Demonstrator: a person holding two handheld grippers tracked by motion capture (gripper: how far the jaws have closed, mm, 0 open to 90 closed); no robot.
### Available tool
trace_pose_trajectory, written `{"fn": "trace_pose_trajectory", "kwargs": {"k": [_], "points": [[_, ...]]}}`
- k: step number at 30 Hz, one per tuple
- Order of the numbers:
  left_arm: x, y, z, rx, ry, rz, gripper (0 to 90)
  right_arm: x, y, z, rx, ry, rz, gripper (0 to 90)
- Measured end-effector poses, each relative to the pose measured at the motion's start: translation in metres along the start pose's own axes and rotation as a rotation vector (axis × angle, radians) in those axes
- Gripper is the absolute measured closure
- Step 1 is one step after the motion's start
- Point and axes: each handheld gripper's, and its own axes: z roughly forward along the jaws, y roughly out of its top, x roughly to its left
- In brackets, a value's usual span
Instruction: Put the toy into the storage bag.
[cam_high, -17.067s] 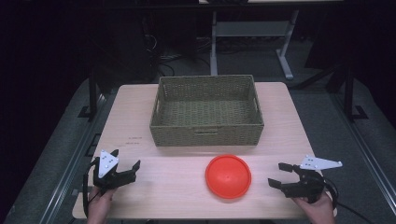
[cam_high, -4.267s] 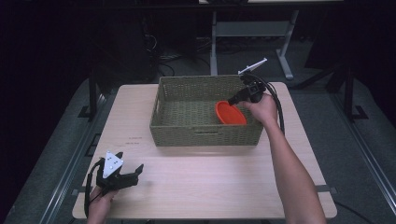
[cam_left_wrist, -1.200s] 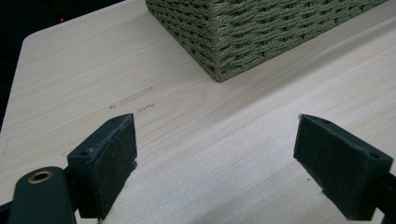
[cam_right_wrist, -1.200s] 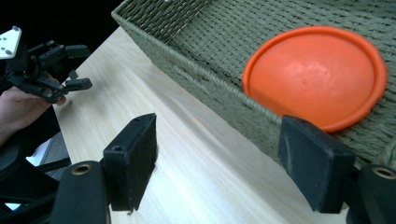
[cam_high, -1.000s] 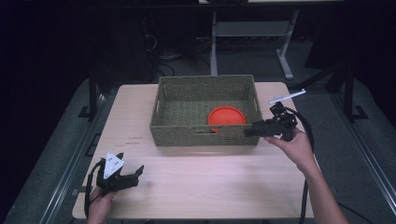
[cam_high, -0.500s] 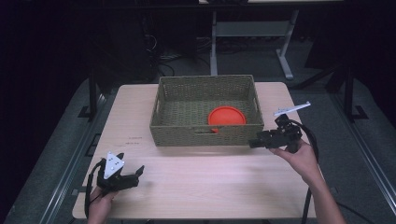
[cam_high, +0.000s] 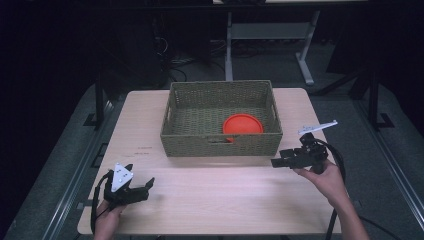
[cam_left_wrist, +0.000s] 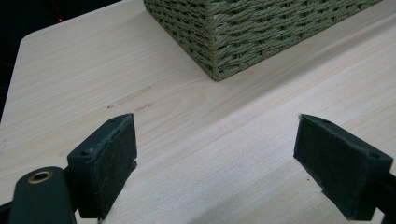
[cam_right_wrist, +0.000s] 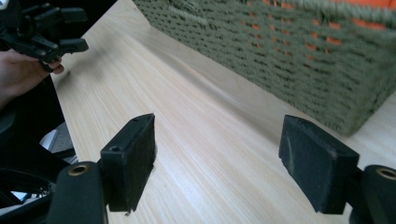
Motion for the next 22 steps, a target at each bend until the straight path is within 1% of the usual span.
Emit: {"fn": "trace_pose_trajectory", "kwargs": {"k": [2,7,8,9,13,15,17,18,21,22], "points": [[0.000,0.000,0.000,0.001,-0.001,0.000,12.8,-0.001,-0.004,0.000,0.001,0.008,0.004,26.2],[0.000,0.000,0.000,0.004,0.000,0.001,12.8,-0.001,-0.012,0.001,0.012,0.014,-0.007,25.9],[0.000,0.000,0.000,-0.001,0.001,-0.001,12.8,0.000,-0.015,0.001,0.026,0.004,-0.005,25.8],[0.000,-0.001,0.000,-0.005,0.001,-0.003,12.8,0.001,-0.017,0.002,0.033,-0.008,-0.013,25.8],[0.000,-0.001,0.000,-0.002,0.002,-0.002,12.8,0.002,-0.028,0.006,0.041,-0.012,-0.019,25.6],[0.000,-0.001,0.000,-0.006,0.004,-0.006,12.8,0.002,-0.036,0.008,0.044,-0.017,-0.017,25.0],[0.000,0.000,-0.001,-0.006,0.005,-0.009,12.8,0.002,-0.045,0.010,0.052,-0.014,-0.003,24.7],[0.000,0.000,-0.001,-0.009,0.006,-0.010,12.8,0.003,-0.049,0.010,0.054,-0.023,-0.001,24.7],[0.000,0.000,-0.002,-0.011,0.005,-0.012,12.8,0.007,-0.068,0.011,0.028,-0.054,-0.009,24.4],[0.000,0.000,-0.001,-0.009,0.003,-0.012,12.8,0.009,-0.072,0.010,0.015,-0.057,-0.010,24.4]]}}
